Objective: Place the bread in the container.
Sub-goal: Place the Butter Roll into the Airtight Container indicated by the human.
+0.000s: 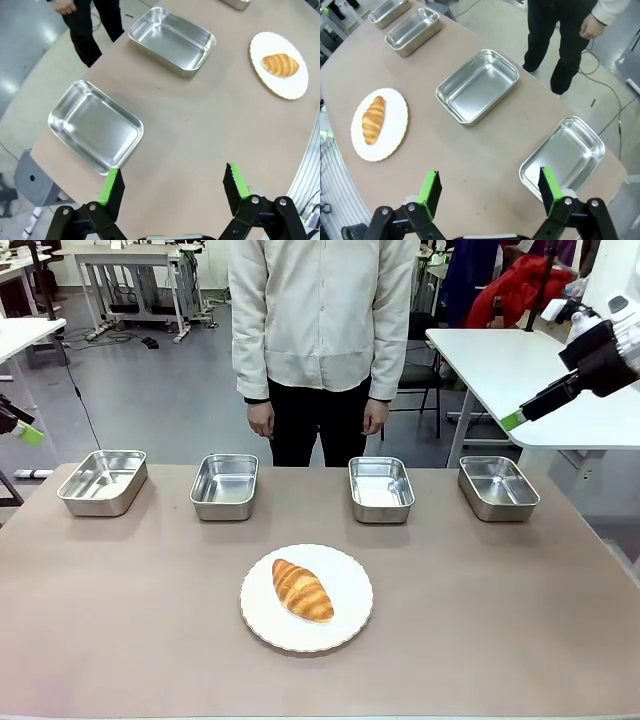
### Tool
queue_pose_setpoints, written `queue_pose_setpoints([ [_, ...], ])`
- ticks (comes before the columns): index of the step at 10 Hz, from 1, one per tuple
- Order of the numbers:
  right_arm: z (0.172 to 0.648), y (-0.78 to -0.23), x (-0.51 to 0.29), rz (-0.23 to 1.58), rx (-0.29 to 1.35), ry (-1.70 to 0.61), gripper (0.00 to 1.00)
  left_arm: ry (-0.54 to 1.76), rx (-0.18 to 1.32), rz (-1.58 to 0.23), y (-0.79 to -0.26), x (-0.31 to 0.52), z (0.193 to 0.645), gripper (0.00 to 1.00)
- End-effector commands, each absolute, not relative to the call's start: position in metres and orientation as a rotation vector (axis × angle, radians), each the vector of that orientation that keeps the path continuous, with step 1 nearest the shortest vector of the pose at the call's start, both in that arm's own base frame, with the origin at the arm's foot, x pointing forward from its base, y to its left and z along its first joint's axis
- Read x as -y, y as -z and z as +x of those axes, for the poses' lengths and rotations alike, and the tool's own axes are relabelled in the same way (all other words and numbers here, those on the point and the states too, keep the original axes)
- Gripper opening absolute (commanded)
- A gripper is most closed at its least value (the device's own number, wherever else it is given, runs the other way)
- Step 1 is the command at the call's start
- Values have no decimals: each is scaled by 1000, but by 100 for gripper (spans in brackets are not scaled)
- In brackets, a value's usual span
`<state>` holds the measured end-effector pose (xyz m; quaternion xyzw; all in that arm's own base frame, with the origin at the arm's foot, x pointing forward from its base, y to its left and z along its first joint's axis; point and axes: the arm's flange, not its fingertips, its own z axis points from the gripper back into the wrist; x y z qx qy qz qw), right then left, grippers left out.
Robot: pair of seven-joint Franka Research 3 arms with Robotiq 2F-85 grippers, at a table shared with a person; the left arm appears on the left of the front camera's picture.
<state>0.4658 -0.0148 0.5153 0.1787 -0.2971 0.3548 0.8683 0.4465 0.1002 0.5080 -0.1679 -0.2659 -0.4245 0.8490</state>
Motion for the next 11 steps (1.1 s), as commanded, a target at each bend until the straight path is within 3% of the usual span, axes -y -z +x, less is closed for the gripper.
queue_pose_setpoints([
  [1, 458, -520, 15, 388, 640, -742, 100, 900, 574, -369, -511, -98, 442, 100],
  [2, 466, -515, 15, 374, 622, -742, 100, 895, 560, -354, -508, -100, 446, 100],
  [6, 465, -548, 103, 461, 797, -724, 100, 846, 734, -460, -547, -180, 431, 100],
  [11, 453, -551, 175, 523, 864, -685, 100, 784, 961, -419, -572, -231, 397, 100],
])
